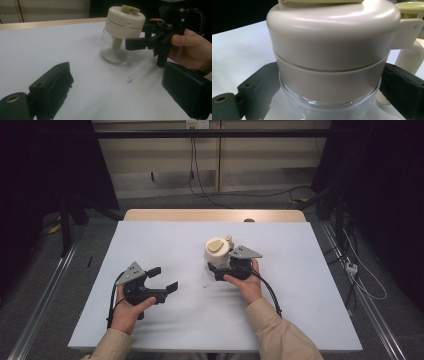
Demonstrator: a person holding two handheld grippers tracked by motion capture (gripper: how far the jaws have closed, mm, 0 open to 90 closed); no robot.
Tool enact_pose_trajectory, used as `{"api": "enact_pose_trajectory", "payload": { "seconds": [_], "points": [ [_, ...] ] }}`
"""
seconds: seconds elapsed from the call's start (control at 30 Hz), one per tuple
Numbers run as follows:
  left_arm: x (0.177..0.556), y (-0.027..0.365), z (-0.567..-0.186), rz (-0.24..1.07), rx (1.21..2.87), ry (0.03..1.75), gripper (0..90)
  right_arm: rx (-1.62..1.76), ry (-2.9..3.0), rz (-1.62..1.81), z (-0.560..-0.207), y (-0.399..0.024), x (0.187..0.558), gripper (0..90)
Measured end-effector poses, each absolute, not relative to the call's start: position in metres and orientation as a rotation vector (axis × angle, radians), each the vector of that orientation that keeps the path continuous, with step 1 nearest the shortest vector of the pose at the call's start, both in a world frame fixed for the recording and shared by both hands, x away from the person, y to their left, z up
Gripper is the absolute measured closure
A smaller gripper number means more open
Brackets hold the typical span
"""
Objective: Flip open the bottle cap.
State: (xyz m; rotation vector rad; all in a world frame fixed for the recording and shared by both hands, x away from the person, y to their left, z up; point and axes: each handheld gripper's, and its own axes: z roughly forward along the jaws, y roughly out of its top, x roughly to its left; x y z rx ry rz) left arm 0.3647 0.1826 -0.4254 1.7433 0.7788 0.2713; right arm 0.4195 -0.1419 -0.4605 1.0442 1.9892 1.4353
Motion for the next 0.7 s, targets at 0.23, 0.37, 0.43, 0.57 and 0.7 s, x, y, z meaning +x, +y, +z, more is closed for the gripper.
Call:
{"api": "enact_pose_trajectory", "payload": {
  "seconds": [0.23,0.37,0.43,0.57,0.7],
  "points": [
    [0.373,0.168,-0.421,0.251,1.759,0.771,12.1,1.036,1.986,1.439,-0.461,-0.142,0.42,5.6],
    [0.377,0.16,-0.421,0.238,1.764,0.768,13.4,1.036,1.986,1.439,-0.461,-0.142,0.42,5.6],
    [0.379,0.156,-0.421,0.228,1.763,0.759,14.0,1.036,1.985,1.438,-0.461,-0.142,0.42,5.6],
    [0.384,0.149,-0.419,0.225,1.784,0.763,16.8,1.035,1.985,1.438,-0.461,-0.142,0.42,5.6],
    [0.389,0.146,-0.417,0.217,1.803,0.773,27.6,1.034,1.984,1.438,-0.461,-0.142,0.419,5.6]
  ]
}}
